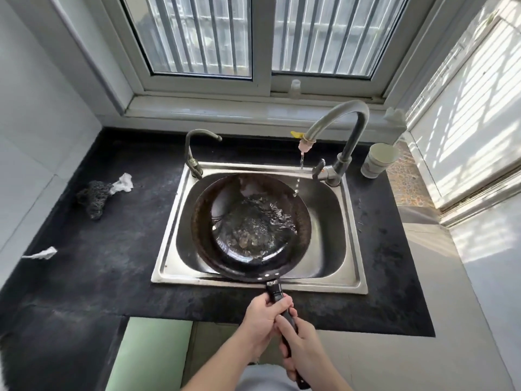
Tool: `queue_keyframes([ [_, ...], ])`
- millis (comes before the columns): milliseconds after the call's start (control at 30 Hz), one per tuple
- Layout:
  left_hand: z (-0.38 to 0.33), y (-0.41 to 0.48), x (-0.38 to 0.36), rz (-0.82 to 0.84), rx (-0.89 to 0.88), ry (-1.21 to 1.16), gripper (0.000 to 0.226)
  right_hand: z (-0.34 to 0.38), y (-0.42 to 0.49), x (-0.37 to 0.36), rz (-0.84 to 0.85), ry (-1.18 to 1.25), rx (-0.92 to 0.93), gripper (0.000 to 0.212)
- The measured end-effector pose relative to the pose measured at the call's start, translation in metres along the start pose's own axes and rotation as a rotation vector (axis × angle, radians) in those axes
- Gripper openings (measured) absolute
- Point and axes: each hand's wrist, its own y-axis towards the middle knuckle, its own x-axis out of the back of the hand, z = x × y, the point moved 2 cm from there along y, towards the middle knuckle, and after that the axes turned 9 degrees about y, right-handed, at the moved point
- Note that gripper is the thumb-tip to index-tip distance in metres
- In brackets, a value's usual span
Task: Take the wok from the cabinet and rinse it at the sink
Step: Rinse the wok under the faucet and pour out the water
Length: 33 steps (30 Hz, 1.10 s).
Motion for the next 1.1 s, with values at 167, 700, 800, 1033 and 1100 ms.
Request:
queue_keyframes([
  [167,0.011,-0.001,-0.025,-0.060,-0.019,0.003,0.004,-0.005,-0.005,0.026,0.032,-0.009,-0.029,0.020],
  [700,-0.021,0.022,-0.028,0.045,-0.006,-0.066,0.010,0.020,0.015,0.023,-0.098,-0.275,0.137,0.025],
  [800,-0.027,0.017,-0.009,0.013,-0.034,0.004,0.007,0.022,0.014,0.003,-0.071,-0.205,0.094,0.025],
  [1033,-0.017,0.001,0.012,-0.066,-0.036,0.017,0.007,0.022,-0.002,-0.012,0.037,-0.086,0.053,0.016],
  [1100,-0.015,-0.002,0.009,-0.008,0.013,-0.124,0.009,0.023,-0.004,-0.008,0.071,-0.150,0.093,0.006],
])
